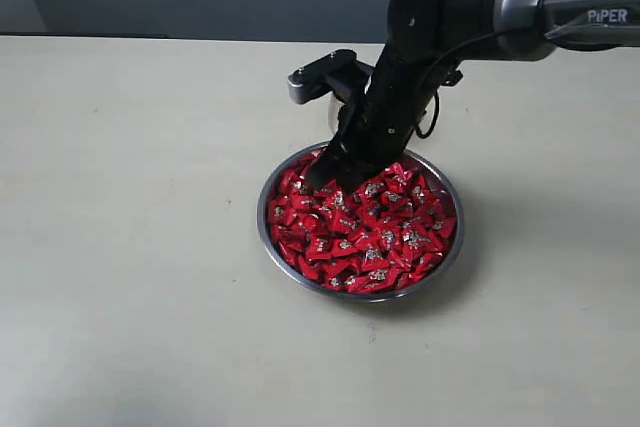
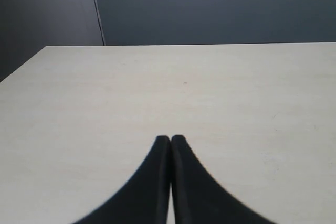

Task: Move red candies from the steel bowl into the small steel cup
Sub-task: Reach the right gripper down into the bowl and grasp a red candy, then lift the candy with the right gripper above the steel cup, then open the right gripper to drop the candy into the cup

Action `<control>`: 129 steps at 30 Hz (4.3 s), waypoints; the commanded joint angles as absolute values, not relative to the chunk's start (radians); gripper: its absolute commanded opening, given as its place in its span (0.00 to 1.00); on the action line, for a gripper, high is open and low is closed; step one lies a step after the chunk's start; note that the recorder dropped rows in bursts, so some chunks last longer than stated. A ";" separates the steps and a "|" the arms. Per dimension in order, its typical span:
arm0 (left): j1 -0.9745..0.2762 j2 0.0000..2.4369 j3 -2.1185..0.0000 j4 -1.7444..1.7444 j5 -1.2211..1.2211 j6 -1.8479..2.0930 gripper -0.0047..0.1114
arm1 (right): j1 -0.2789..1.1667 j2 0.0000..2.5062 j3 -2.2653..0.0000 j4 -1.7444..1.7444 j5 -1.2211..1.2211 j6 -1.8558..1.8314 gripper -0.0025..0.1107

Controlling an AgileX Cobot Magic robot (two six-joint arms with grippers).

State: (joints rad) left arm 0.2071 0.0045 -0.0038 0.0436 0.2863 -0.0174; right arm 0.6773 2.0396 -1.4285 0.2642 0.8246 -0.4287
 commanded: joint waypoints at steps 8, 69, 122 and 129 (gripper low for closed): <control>0.208 0.000 0.000 0.045 0.284 -0.020 0.04 | 0.692 2.052 -1.441 0.260 0.813 -0.431 0.13; 0.208 0.000 0.000 0.045 0.284 -0.020 0.04 | 0.692 2.074 -1.442 0.197 0.692 -0.363 0.01; 0.208 0.000 0.000 0.045 0.284 -0.020 0.04 | 0.548 2.319 -2.061 0.075 0.909 -0.158 0.01; 0.208 0.000 0.000 0.045 0.284 -0.020 0.04 | 0.548 2.319 -2.061 0.075 0.907 -0.163 0.04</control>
